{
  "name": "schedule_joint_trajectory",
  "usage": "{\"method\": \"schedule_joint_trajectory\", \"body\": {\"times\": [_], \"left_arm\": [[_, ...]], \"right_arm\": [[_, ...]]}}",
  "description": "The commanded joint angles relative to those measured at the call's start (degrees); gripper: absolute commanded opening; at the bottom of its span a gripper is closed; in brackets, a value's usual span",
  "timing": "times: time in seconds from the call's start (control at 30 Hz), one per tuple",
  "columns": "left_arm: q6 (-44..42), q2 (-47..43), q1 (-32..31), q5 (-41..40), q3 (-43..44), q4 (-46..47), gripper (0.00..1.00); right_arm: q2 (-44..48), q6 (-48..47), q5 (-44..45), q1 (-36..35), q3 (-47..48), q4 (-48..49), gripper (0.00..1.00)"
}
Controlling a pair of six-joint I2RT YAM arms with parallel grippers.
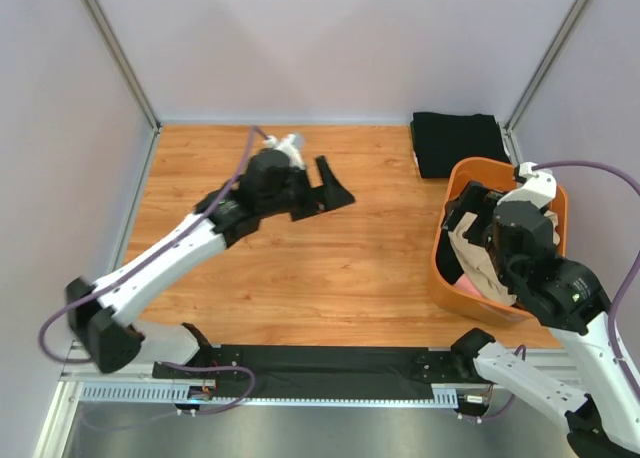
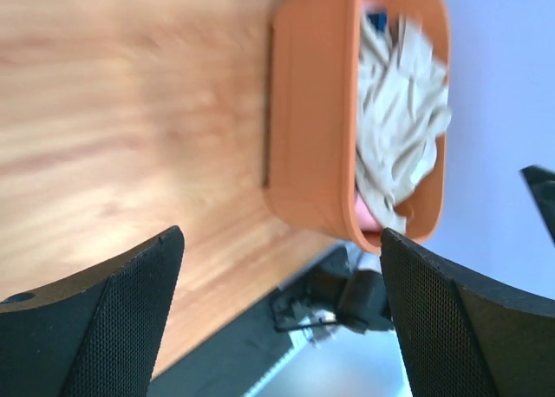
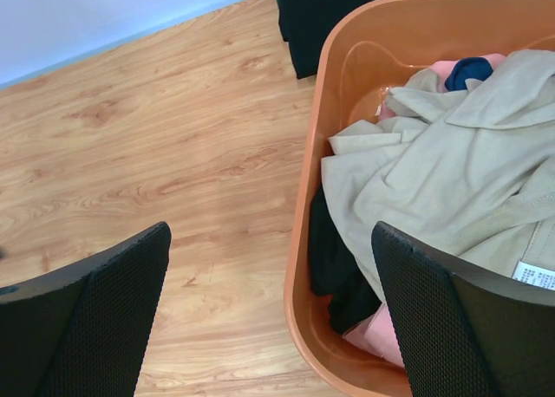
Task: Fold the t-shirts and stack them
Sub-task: Grab the tshirt from the pile
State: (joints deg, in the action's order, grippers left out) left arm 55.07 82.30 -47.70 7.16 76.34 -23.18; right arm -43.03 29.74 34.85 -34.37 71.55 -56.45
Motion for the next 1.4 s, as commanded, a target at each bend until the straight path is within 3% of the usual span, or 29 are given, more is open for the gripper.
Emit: {"method": "schedule_joint_trajectory", "body": {"times": [0.0, 0.1, 0.2, 0.37, 0.47, 0.63, 1.0, 1.1, 1.17, 1.2, 1.37], "left_arm": [[-6.9, -11.2, 4.6, -1.6, -6.7, -7.5, 1.0], [-11.9, -18.8, 9.8, -2.3, -10.1, -12.4, 1.0], [-16.6, -24.8, 13.1, -5.6, -11.4, -18.5, 1.0], [-20.8, -32.6, 16.1, -6.8, -16.1, -23.4, 1.0], [-22.1, -36.9, 16.9, -7.1, -18.4, -25.9, 1.0], [-22.8, -45.1, 17.0, -11.5, -21.8, -28.3, 1.0], [-24.1, -48.6, 17.1, -14.8, -22.5, -31.5, 1.0], [-24.6, -48.7, 17.1, -15.3, -22.9, -31.6, 1.0], [-24.8, -48.9, 17.1, -15.9, -23.2, -31.8, 1.0], [-24.9, -49.2, 17.0, -16.3, -23.3, -31.9, 1.0], [-25.4, -49.5, 17.1, -16.9, -22.6, -32.3, 1.0]], "right_arm": [[-0.3, 0.4, 2.5, -0.1, 0.8, 0.0, 1.0], [-0.3, -1.1, 4.4, 0.0, -1.4, -2.6, 1.0], [-5.3, 2.3, 7.9, 2.4, 0.1, -11.1, 1.0], [-13.7, 5.6, 7.6, 3.4, -2.1, -16.1, 0.93], [-15.9, 4.8, 8.1, 5.0, -5.9, -14.6, 0.84], [-17.3, -0.9, 1.5, 14.8, -9.8, -8.3, 0.72], [-20.2, -4.9, -13.5, 23.5, -13.1, -2.2, 0.69], [-20.6, -5.8, -16.4, 26.4, -14.0, -0.8, 0.46], [-19.8, -6.1, -17.1, 27.5, -14.3, -0.1, 0.2], [-18.9, -6.3, -17.3, 28.4, -14.3, 0.2, 0.0], [-15.6, -6.4, -16.7, 29.5, -8.9, -0.6, 0.0]]}}
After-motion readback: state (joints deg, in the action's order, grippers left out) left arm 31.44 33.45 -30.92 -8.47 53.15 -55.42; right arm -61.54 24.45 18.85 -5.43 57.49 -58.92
